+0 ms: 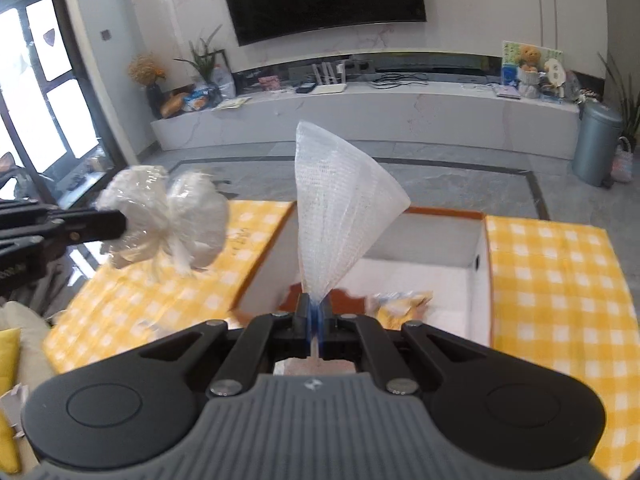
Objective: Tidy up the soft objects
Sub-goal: 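Carry the plastic bag and mesh bag over the orange box, then open both tools to drop the bags into the orange box and withdraw, then move both tools down to the white tissue and beige round pad, then grasp the white tissue with the left tool while the right tool grasps the beige round pad, then lift the tissue and pad and carry both over the orange box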
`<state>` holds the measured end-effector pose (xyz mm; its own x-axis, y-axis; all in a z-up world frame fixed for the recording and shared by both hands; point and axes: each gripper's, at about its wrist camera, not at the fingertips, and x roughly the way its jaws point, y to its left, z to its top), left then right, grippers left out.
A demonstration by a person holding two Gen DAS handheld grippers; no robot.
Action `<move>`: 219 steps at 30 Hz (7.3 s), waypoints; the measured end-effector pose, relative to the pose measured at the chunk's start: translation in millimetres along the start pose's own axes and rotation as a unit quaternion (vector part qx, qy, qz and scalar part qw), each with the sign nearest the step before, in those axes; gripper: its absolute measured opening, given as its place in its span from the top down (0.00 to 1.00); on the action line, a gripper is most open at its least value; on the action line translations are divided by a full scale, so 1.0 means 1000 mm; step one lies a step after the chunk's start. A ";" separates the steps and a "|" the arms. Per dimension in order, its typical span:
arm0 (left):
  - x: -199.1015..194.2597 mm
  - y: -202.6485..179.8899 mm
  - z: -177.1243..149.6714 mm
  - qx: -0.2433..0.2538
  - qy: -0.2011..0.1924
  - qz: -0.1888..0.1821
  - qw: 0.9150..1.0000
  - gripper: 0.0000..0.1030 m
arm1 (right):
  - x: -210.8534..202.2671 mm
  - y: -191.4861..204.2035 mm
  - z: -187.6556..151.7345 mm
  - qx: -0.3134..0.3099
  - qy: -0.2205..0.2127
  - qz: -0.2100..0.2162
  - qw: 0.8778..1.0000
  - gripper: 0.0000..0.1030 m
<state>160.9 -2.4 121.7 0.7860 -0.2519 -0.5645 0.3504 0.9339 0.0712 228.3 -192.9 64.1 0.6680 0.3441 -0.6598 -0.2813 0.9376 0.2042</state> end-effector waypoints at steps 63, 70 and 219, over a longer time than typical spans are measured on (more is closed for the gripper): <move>-0.090 -0.018 -0.072 0.024 -0.011 0.042 0.999 0.53 | -0.065 0.061 -0.090 0.023 -0.059 -0.056 0.996 0.52; -0.093 -0.014 -0.104 -0.043 0.007 0.040 0.998 0.53 | -0.074 0.076 -0.134 0.003 -0.046 -0.076 0.996 0.47; -0.008 -0.022 -0.030 0.078 0.033 -0.031 0.996 0.93 | -0.080 0.040 0.015 -0.133 -0.059 -0.064 0.987 0.98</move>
<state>131.5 -13.2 99.5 0.7266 -0.2853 -0.6250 0.4762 0.8649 0.1588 174.2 -182.5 135.5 0.7816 0.2416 -0.5750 -0.3498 0.9331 -0.0835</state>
